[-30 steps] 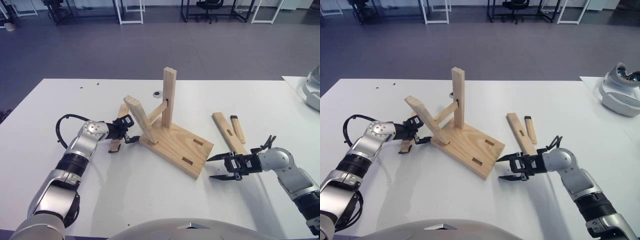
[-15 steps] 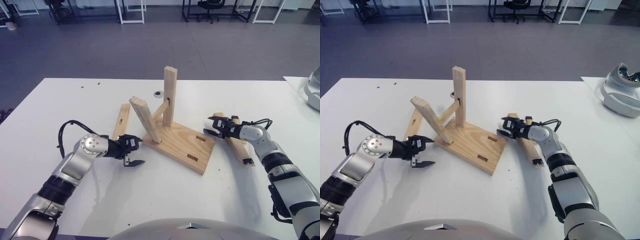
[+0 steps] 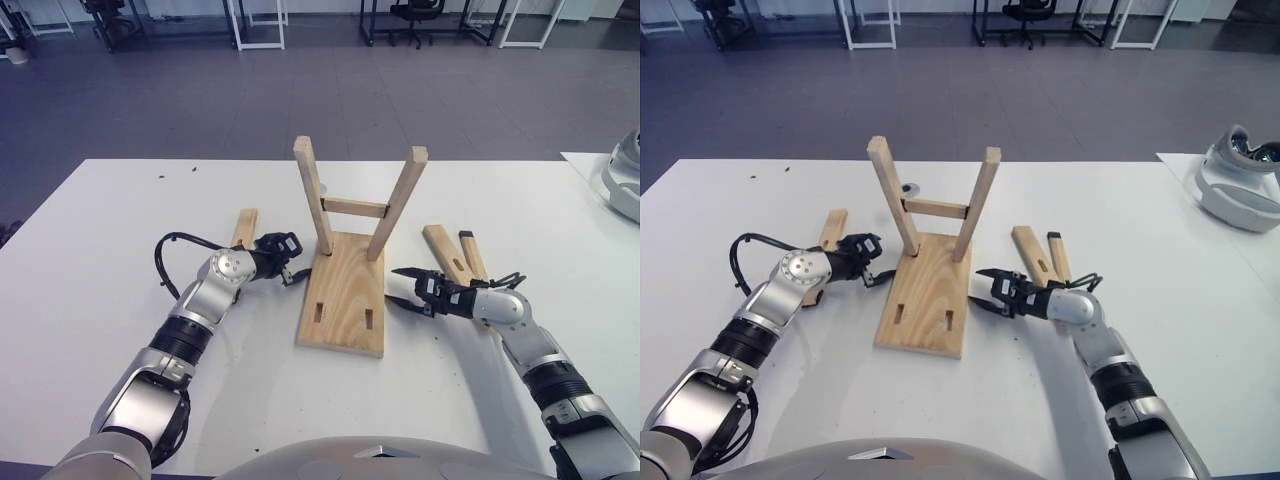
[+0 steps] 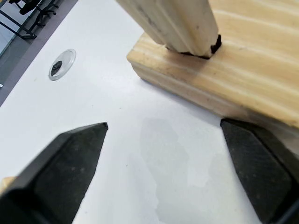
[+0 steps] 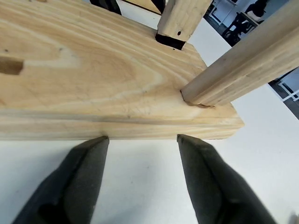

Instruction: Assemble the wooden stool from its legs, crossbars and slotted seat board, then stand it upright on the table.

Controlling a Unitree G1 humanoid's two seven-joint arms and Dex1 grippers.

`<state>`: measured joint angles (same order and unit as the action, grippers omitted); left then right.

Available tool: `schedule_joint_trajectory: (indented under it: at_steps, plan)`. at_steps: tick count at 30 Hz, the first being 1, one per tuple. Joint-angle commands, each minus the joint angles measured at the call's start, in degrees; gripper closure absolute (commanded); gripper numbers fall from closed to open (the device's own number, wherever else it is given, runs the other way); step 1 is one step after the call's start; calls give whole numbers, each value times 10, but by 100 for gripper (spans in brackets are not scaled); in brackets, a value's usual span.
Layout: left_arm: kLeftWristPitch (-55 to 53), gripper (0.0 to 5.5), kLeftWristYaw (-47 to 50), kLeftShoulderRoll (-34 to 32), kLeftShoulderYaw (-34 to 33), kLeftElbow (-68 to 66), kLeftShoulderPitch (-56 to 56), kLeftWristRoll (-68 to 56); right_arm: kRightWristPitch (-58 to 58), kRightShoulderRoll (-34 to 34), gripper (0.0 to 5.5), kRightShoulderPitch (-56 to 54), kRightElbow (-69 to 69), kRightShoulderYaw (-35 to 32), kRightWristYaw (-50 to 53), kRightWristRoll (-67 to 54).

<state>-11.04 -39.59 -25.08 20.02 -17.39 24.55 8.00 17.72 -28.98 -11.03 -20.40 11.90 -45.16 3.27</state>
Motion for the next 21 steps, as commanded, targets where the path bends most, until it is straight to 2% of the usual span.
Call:
schedule_joint_trajectory:
  at_steps: [1, 5, 9, 15, 21]
  plan:
    - [-17, 103, -22, -19, 6, 50, -46, 4, -83, -6, 276, 17, 82, -73, 54, -41]
    - [-59, 103, -41, -60, 2, 172, -119, -1, -222, -15, 276, 17, 84, -199, 110, -133]
    - [-97, 103, -53, -65, 13, 250, -159, -8, -308, -4, 276, 1, 5, -238, 148, -156]
    - [-131, 103, -49, -63, 4, 294, -169, -21, -347, 9, 276, -12, -64, -247, 150, -173]
    - [-144, 103, -43, -67, -6, 315, -167, -20, -367, 14, 276, -6, -60, -229, 175, -152]
